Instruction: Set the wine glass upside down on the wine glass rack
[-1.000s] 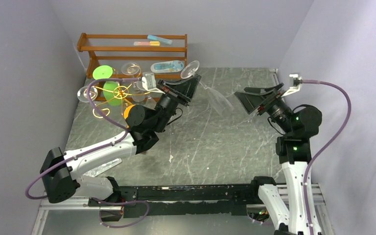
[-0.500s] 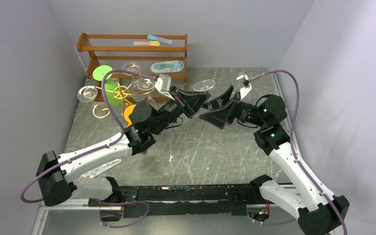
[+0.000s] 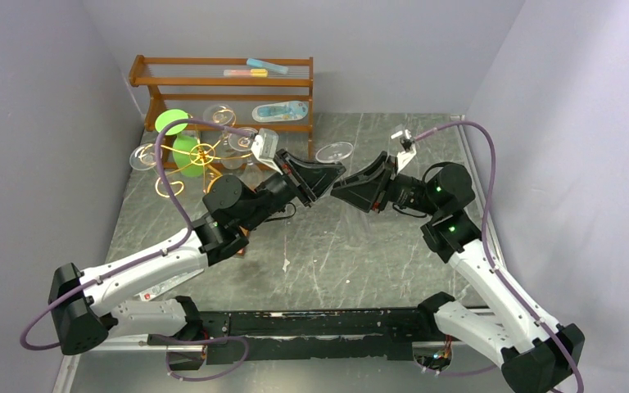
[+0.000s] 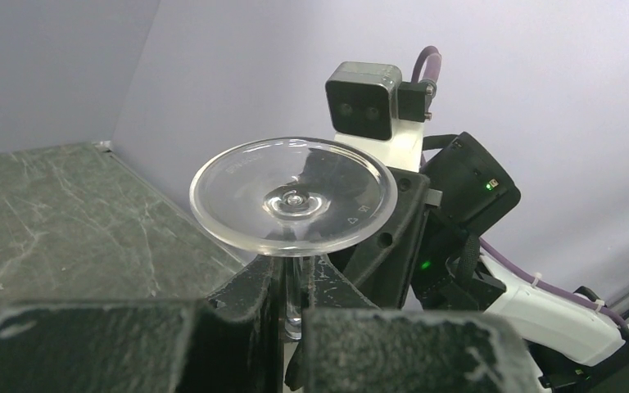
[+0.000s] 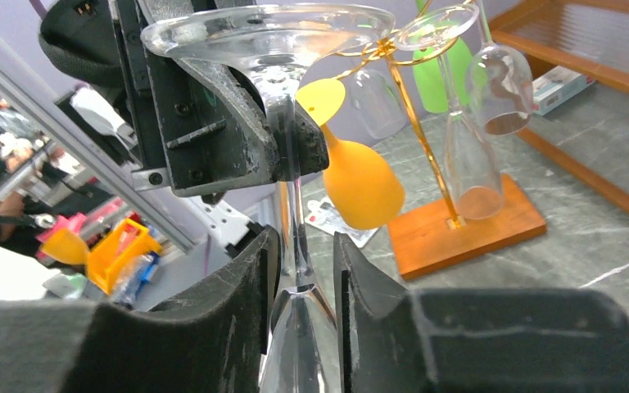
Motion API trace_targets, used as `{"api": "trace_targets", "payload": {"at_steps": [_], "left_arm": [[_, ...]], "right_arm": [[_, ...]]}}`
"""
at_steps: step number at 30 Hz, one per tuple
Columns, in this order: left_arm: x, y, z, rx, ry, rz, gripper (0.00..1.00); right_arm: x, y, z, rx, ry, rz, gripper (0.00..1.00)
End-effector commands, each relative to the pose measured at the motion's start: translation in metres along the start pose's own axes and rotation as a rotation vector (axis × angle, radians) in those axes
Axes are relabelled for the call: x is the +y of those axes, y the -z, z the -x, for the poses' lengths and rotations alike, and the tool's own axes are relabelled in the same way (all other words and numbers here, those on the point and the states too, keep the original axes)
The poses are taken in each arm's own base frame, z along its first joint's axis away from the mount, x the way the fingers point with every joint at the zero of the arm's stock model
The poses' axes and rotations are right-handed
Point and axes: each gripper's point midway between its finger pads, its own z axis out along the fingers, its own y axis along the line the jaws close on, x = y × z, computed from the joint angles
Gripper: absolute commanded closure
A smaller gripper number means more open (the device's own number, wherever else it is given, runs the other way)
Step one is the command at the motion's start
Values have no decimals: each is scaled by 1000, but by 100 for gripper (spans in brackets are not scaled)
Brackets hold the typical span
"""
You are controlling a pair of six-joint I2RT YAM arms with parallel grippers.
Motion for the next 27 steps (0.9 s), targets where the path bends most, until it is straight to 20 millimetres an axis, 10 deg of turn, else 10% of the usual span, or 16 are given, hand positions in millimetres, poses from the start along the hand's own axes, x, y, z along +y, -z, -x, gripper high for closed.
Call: {"api": "trace_targets", "payload": {"at_steps": [1, 6, 18, 27], "left_arm": [[-8, 8, 0, 7, 0, -35, 95], [-10, 12, -1, 11, 2, -51, 94], [-17, 23, 8, -3, 66, -52, 23], [-38, 24, 29, -32, 344, -69, 6]], "right_arm": [[5, 1, 2, -20, 38, 21, 84], [5, 0, 5, -33, 45, 16, 100], [-1, 11, 32, -214, 122, -80, 100], [-7, 14, 26, -211, 251, -84, 100]]}}
